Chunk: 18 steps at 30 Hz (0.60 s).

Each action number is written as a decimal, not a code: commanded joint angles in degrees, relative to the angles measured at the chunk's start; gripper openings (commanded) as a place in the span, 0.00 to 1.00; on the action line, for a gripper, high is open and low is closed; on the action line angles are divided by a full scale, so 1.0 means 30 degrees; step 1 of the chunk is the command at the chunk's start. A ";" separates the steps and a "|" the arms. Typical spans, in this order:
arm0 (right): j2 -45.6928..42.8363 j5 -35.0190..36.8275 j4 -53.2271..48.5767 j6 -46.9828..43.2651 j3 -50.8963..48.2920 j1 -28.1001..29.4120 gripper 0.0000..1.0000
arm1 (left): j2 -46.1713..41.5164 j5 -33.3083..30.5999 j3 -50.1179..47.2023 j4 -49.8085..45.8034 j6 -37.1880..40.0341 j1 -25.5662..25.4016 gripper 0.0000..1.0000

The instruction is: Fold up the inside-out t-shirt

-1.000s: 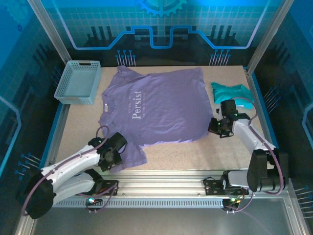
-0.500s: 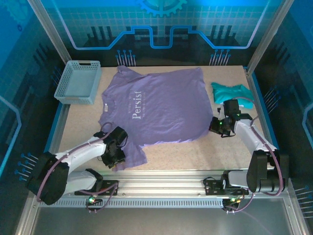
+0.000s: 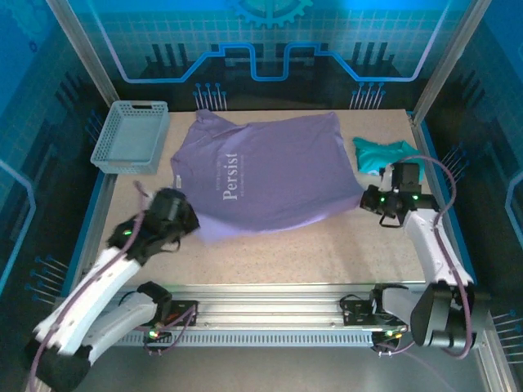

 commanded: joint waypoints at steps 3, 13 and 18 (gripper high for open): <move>-0.3713 0.0811 -0.1718 -0.1384 0.5695 -0.0981 0.03 | -0.0969 -0.3513 0.9397 0.1452 0.5377 0.0240 0.00; -0.5351 0.2437 -0.6483 -0.1710 1.7891 -0.0982 0.04 | 0.5300 -0.4549 2.7167 -0.2758 1.1091 0.0131 0.00; -0.3967 0.2056 -0.7022 -0.2024 2.1362 -0.0980 0.03 | 0.7773 -0.7270 2.8833 -0.1785 1.3955 -0.1328 0.00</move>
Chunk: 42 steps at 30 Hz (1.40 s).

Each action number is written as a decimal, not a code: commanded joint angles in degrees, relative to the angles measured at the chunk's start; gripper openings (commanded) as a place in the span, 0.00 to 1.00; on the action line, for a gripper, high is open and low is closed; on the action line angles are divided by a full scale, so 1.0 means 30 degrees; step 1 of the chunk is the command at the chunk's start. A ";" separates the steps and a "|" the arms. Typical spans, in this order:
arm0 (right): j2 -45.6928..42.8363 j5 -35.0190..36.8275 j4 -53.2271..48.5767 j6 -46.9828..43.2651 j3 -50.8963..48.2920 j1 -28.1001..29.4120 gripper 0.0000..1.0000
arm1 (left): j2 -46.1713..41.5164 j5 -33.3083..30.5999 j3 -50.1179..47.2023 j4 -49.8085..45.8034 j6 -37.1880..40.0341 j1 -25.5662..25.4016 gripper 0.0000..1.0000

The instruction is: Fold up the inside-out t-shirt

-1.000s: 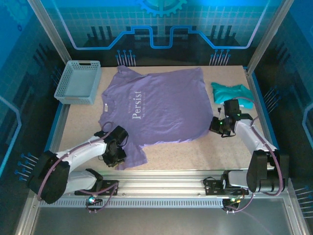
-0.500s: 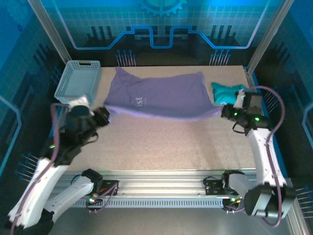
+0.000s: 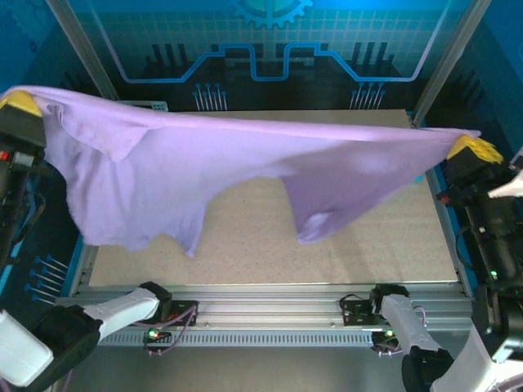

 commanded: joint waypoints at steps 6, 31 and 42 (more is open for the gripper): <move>0.3929 0.0319 0.0780 -0.0473 -0.1668 -0.0282 0.03 | 0.4947 -0.3058 -0.0579 0.1858 0.4307 0.1655 0.00; 0.1999 0.1089 0.0244 -0.2152 -0.1149 -0.0267 0.02 | -0.0325 0.4368 -0.3687 0.2733 0.0727 0.5494 0.00; 0.1240 0.1114 -0.0659 -0.2442 0.1837 -0.0280 0.01 | -0.0153 0.4189 -0.0462 0.1633 0.1023 0.5494 0.00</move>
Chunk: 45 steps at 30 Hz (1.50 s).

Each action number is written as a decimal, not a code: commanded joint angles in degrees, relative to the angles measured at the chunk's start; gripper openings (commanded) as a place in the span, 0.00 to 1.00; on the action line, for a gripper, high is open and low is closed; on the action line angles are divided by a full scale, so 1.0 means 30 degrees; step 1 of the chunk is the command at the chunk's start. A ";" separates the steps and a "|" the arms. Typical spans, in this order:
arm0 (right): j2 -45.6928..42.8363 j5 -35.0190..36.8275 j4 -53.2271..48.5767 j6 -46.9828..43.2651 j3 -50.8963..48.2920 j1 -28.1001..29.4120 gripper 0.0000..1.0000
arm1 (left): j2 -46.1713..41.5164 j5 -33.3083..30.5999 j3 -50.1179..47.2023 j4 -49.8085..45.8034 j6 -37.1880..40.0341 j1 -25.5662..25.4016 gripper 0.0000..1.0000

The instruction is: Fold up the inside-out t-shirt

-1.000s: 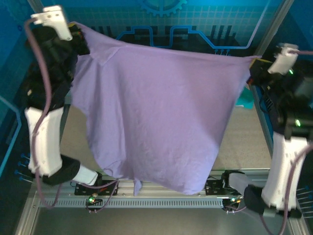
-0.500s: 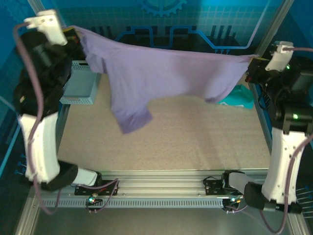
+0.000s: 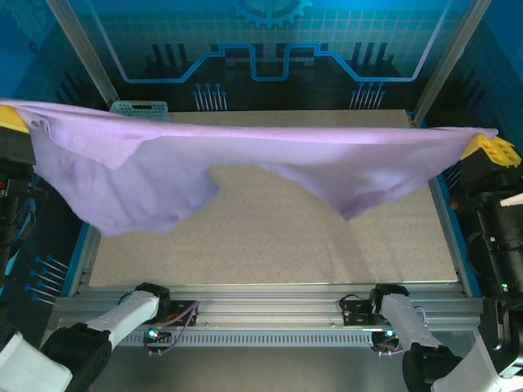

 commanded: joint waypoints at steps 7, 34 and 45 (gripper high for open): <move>0.2752 0.0437 0.1914 -0.0596 -0.3086 -0.0273 0.01 | 0.5304 -0.3586 -0.0565 0.1520 0.2278 0.0249 0.00; 3.7392 0.5928 0.0550 0.0483 1.8287 0.3875 0.53 | 3.0932 0.0428 0.7303 0.6384 -0.2041 0.3237 0.62; 1.9493 0.4076 0.5667 0.1060 -0.8565 0.5138 0.59 | 1.3323 0.5404 -1.7808 1.3006 -0.9768 0.2359 0.71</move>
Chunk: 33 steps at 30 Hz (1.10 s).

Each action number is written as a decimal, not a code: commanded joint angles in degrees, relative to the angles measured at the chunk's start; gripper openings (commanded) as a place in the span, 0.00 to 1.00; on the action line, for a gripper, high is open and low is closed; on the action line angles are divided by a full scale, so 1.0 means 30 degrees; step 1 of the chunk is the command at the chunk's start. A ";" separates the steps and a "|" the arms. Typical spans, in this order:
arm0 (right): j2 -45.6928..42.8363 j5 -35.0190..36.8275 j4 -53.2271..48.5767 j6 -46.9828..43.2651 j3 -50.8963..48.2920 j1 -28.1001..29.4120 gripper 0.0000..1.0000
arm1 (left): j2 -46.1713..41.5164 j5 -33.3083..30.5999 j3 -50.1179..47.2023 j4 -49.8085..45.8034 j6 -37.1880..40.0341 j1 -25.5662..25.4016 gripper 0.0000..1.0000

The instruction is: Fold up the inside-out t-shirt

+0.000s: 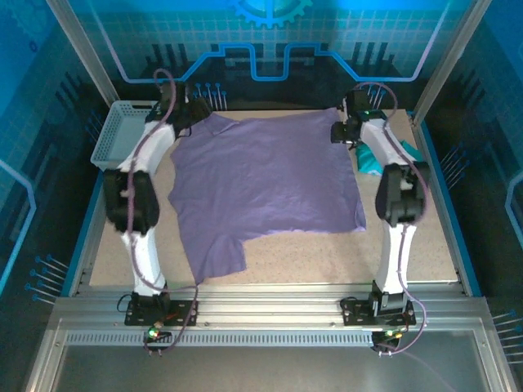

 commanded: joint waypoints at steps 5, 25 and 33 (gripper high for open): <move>-0.9581 -0.0322 -0.0531 0.2240 -1.1736 0.0191 0.60 | -1.0430 0.4340 -1.3900 0.3427 -0.5422 -0.1519 0.72; -0.8872 0.0184 -0.2684 0.3552 -1.6569 -0.0409 0.57 | -1.5570 0.3295 -2.1639 -0.2397 -0.3705 -0.4574 0.76; -0.6309 0.2217 -0.3924 0.3068 -1.4654 -0.0625 0.51 | -1.2245 0.3131 -2.2998 -0.0150 -0.3860 -0.3889 0.74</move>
